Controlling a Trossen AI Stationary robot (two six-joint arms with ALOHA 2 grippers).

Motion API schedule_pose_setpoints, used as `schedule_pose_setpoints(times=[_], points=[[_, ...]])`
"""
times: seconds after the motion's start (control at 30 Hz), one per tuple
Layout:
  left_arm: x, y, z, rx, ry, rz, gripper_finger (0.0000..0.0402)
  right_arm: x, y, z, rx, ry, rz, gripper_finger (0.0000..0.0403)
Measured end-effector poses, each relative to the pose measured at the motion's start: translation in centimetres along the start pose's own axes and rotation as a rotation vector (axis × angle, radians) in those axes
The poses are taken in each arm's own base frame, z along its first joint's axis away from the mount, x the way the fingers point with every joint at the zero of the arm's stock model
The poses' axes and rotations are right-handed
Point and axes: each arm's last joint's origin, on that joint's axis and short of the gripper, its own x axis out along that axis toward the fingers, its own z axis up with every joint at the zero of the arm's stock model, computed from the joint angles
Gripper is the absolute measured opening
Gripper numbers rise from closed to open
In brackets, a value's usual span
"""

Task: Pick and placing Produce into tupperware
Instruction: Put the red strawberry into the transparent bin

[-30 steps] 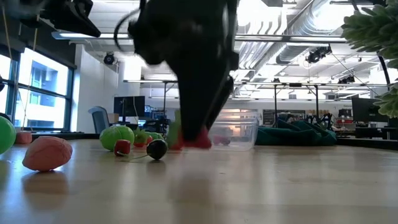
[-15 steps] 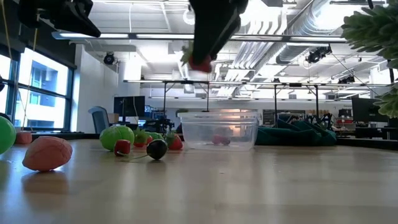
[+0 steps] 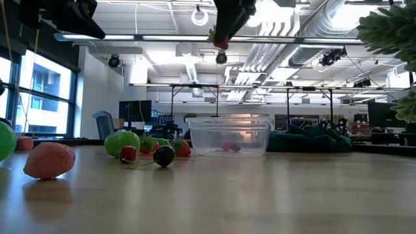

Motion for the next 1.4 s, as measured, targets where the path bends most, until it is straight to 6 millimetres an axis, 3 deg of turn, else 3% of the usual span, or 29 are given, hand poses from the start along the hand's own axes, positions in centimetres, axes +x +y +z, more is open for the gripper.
schedule_pose_setpoints(times=[0.13,0.23,0.33,0.43,0.57,0.97,1.4], points=[[0.0,0.0,0.0,0.000,0.000,0.000,0.0010,1.8,-3.3,0.7,0.060,0.040,0.050,0.0138],[0.0,0.0,0.0,0.000,0.000,0.000,0.0010,4.6,-4.7,0.8,0.096,0.049,0.136,0.0138],[0.0,0.0,0.0,0.000,0.000,0.000,0.0010,8.1,-5.2,0.0,0.134,0.078,0.224,0.0138],[0.0,0.0,0.0,0.000,0.000,0.000,0.0010,11.4,-5.4,-2.2,0.155,0.157,0.274,0.0138],[0.0,0.0,0.0,0.000,0.000,0.000,0.0010,14.0,-5.5,-3.8,0.180,0.173,0.280,0.0138],[0.0,0.0,0.0,0.000,0.000,0.001,0.0010,17.3,-4.1,-6.5,0.220,0.147,0.380,0.0138],[0.0,0.0,0.0,0.000,0.001,0.000,0.0010,17.9,-3.9,-7.6,0.203,0.171,0.397,0.0138]])
